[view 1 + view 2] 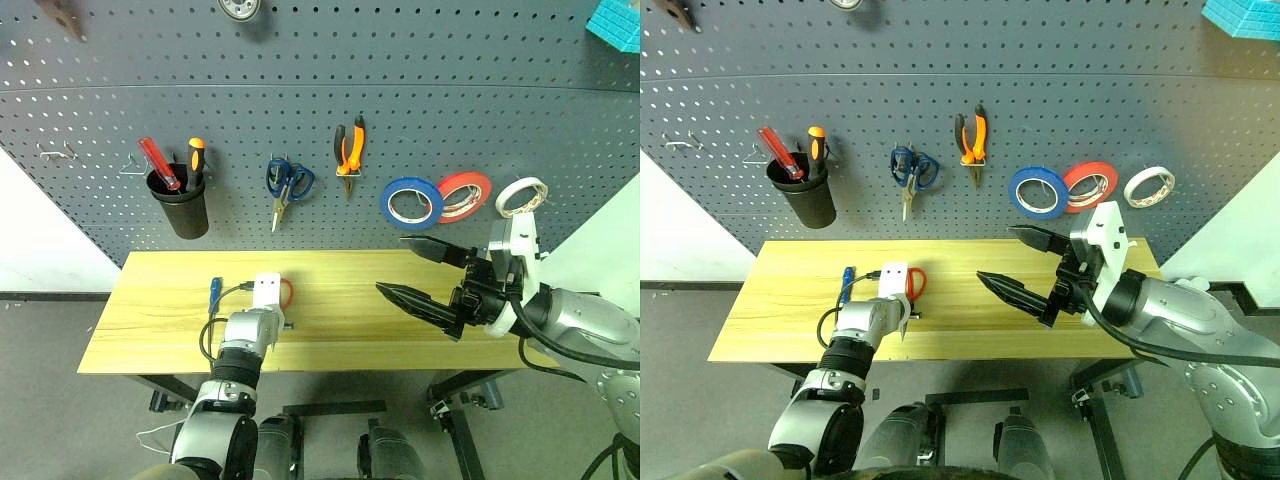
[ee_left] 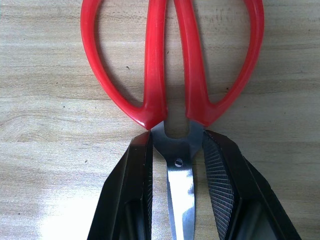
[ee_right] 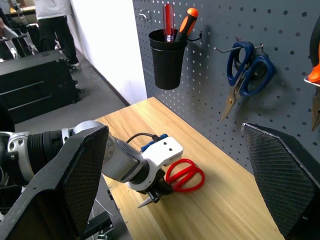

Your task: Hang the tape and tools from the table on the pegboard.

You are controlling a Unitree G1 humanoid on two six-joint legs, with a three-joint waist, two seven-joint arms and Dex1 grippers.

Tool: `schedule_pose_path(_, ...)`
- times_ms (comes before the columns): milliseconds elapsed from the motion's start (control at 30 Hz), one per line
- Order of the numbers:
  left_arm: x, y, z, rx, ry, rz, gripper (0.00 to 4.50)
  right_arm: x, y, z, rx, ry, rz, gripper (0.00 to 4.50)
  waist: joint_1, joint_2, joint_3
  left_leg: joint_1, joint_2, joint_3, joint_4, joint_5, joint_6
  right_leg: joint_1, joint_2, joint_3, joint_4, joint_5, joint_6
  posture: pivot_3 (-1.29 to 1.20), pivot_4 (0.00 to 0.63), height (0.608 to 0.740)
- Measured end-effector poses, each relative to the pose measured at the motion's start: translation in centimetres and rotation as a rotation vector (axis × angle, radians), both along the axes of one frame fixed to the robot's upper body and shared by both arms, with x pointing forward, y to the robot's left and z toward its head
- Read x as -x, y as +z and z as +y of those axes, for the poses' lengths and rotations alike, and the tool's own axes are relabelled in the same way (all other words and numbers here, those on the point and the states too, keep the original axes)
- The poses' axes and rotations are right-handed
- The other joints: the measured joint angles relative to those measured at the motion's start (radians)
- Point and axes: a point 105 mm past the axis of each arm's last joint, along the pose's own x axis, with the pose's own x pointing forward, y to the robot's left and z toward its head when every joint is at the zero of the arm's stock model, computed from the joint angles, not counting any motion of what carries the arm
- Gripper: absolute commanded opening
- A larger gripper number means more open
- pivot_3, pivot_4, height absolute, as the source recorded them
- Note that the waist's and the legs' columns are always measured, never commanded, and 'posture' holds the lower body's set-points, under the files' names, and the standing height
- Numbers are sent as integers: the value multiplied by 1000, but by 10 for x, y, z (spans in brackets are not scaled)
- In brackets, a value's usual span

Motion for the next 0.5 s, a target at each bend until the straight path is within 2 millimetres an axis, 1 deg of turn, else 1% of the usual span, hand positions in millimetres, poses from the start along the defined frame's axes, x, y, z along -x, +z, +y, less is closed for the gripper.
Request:
schedule_pose_path(267, 2, 1, 0, -5, -21, -8, 1100, -1, -2, 1, 9, -3, -2, 4500, -1, 0, 0, 0, 0, 0, -1, 0, 0, 0, 0, 0, -1, 0, 0, -44, 148, 740)
schedule_pose_path(500, 15, 2, 4, -15, -59, 0, 1100, -1, -2, 1, 9, -6, -7, 4500, -1, 1, 0, -1, 0, 0, -3, -1, 1, 0, 0, 0, -6, 0, 0, -46, 138, 740)
